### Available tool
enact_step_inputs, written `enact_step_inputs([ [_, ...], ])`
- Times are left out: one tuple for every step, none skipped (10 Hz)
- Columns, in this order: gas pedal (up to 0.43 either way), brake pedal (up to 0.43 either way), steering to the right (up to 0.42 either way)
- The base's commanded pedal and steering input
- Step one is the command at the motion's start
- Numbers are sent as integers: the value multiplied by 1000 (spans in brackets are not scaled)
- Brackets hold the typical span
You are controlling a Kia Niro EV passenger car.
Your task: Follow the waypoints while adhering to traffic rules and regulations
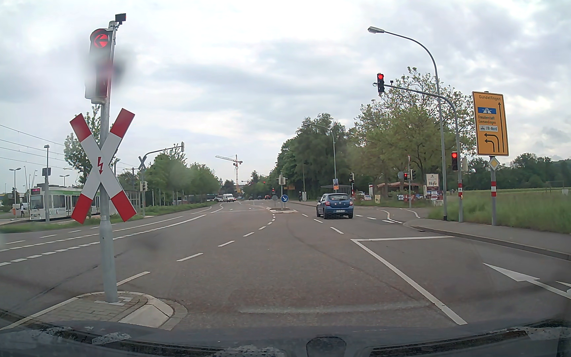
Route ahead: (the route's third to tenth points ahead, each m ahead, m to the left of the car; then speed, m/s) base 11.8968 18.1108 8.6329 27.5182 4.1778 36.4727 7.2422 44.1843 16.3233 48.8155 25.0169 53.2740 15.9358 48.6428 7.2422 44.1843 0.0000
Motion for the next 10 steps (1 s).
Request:
enact_step_inputs([
  [0, 201, 9],
  [0, 201, 9],
  [0, 201, 10],
  [0, 201, 9],
  [0, 201, 9],
  [0, 201, 10],
  [0, 201, 9],
  [0, 201, 10],
  [0, 201, 9],
  [0, 201, 10],
])
